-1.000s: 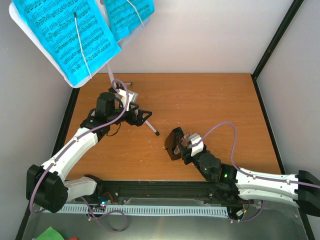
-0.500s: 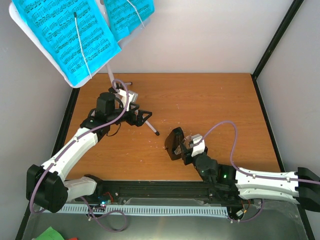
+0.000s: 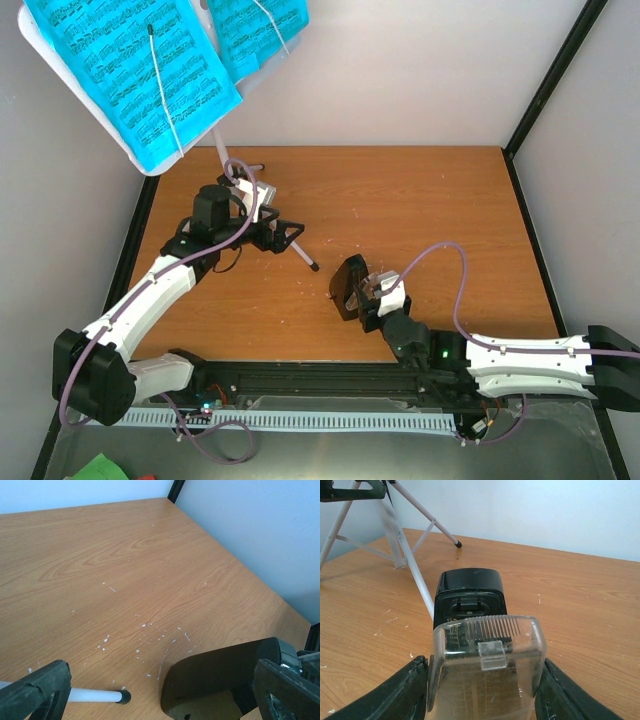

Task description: Pack up the instrument practice props

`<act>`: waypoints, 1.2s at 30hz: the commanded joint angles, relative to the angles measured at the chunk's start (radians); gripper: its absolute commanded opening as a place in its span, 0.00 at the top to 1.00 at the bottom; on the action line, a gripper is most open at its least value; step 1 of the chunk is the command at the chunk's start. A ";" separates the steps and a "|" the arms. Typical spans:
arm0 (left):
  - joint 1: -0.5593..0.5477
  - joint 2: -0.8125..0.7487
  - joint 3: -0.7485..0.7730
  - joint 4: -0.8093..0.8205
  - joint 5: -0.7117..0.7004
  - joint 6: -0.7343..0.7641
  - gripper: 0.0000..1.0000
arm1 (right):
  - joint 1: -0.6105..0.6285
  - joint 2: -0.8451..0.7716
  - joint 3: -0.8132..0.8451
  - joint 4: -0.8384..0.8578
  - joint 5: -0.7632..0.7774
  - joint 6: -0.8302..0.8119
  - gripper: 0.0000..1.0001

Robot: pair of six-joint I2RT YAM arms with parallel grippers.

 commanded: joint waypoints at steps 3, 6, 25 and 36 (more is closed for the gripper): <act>0.007 -0.002 0.007 0.015 0.023 -0.015 0.00 | 0.008 -0.004 0.014 0.054 0.037 -0.020 0.52; 0.007 0.000 0.006 0.016 0.026 -0.015 0.01 | 0.008 0.010 0.010 0.067 0.035 -0.022 0.52; 0.007 0.011 0.006 0.017 0.046 -0.022 0.01 | -0.055 0.065 -0.025 0.129 -0.032 -0.021 0.53; 0.008 0.016 0.006 0.017 0.046 -0.020 0.01 | -0.059 0.095 -0.061 0.201 -0.060 -0.063 0.53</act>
